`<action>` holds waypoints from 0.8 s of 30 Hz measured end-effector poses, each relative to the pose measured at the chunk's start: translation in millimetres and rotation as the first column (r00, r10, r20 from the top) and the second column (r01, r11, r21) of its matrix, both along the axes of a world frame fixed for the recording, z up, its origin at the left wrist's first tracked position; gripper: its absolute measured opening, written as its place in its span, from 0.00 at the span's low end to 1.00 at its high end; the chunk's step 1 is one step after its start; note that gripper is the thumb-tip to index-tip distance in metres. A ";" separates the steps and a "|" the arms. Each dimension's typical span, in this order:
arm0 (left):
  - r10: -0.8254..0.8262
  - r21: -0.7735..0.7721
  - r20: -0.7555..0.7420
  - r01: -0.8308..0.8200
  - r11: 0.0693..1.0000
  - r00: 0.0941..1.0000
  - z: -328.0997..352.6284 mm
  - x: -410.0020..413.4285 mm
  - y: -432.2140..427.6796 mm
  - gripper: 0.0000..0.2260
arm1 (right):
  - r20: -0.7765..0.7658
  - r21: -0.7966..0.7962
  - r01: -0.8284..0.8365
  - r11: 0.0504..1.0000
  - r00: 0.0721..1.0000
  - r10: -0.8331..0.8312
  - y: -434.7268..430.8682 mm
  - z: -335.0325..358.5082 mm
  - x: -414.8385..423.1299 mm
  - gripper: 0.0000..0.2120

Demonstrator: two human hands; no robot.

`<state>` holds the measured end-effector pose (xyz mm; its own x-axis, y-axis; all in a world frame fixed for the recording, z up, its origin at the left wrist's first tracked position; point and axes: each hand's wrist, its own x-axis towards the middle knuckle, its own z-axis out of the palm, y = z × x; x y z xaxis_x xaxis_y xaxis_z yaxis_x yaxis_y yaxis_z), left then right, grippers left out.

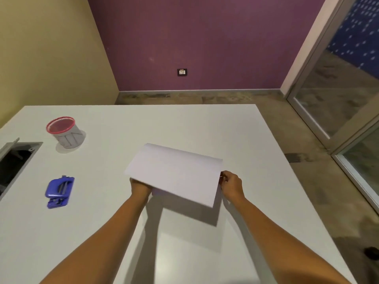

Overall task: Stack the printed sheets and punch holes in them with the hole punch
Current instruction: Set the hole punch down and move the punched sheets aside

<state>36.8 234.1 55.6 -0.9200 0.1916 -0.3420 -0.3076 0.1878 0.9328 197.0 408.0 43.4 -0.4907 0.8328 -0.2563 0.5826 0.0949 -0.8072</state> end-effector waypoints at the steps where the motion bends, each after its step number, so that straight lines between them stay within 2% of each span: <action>1: 0.008 -0.027 -0.010 -0.009 1.000 1.000 0.6 1.3 12.7 0.10 | -0.009 -0.024 0.016 1.000 1.000 -0.016 15.5 0.3 4.6 0.15; 3: -0.124 -0.173 -0.071 0.110 0.979 0.990 8.3 11.0 46.0 0.05 | -0.027 -0.092 0.070 0.993 0.997 -0.072 44.3 -0.7 12.9 0.14; 6: -0.256 -0.222 -0.131 0.223 0.949 0.958 3.9 20.5 93.4 0.02 | 0.004 -0.076 0.079 0.994 0.997 -0.079 86.5 -1.8 24.7 0.12; 8: -0.268 -0.234 -0.145 0.230 0.945 0.952 0.6 25.1 121.0 0.03 | 0.013 -0.021 0.077 0.997 0.997 -0.076 111.1 -1.4 30.5 0.09; 14: -0.322 -0.267 -0.158 0.274 0.924 0.933 -15.8 27.3 197.1 0.06 | 0.016 0.044 0.071 0.996 0.997 -0.072 184.1 -12.3 36.0 0.09; 24: -0.353 -0.295 -0.113 0.308 0.904 0.929 -59.0 14.9 302.6 0.09 | -0.040 0.077 0.251 0.965 0.968 -0.249 275.7 -56.7 20.2 0.12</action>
<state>51.6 536.7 -3.4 -0.8659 0.4163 -0.2774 -0.0355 0.5020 0.8641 217.2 683.7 -13.3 -0.2708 0.9473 -0.1711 0.5719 0.0154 -0.8202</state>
